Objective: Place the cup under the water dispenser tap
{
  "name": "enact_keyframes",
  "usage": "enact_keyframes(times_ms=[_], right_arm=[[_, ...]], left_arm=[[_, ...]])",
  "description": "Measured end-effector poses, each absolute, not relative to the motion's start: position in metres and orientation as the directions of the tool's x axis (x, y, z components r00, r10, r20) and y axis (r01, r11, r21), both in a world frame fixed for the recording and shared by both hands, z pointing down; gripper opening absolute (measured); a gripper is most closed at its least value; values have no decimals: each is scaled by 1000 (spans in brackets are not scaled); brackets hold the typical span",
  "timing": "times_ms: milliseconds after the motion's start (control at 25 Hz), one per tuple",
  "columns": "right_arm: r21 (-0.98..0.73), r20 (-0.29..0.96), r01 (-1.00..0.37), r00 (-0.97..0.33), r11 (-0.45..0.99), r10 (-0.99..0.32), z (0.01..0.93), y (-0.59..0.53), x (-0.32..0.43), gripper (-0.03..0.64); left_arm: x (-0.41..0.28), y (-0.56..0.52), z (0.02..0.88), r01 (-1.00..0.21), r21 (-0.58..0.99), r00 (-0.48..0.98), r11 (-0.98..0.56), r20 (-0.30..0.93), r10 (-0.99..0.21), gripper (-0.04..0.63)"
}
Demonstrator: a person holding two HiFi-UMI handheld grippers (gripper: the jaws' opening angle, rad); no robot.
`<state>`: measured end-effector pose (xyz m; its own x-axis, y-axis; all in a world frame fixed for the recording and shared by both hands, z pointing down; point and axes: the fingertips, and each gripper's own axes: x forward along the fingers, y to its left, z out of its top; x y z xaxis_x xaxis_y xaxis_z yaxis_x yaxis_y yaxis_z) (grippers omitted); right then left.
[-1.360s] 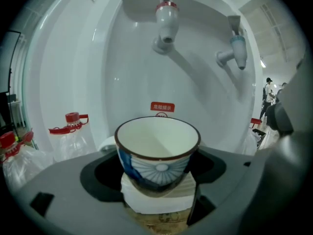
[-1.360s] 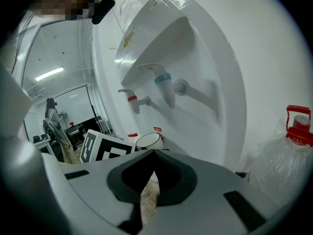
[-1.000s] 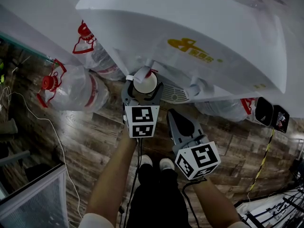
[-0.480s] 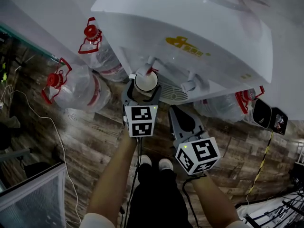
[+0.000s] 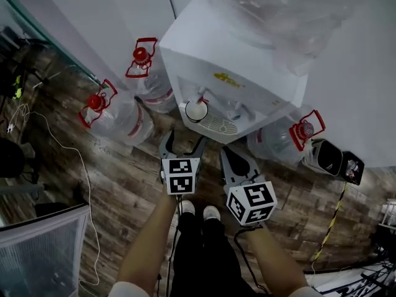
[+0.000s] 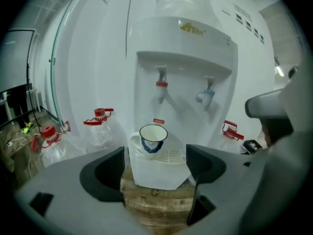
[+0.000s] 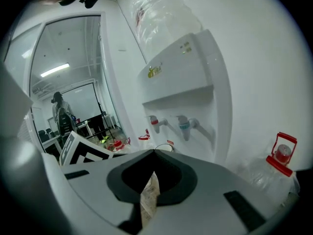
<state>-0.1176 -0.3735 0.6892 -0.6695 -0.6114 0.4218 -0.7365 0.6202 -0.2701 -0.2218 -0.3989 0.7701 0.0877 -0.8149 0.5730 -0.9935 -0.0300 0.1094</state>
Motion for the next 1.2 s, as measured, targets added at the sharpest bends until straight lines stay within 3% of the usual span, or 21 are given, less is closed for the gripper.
enact_keyframes(times_ms=[520,760,1200], right_arm=[[-274,423,-734,-673,622,-607,586,-291,-73,21],[-256,398,-745,-662,616,-635,540,-223,-59,20],[-251,324,-750,-660,612,-678,429,-80,-43,21]], left_arm=[[-187,-287,637,-991,131,94,-22,580,-809,429],[-174,-215,587,-991,122,106,-45,555,-825,377],[-161,-52,464,-993,101,101,-58,498,-861,211]])
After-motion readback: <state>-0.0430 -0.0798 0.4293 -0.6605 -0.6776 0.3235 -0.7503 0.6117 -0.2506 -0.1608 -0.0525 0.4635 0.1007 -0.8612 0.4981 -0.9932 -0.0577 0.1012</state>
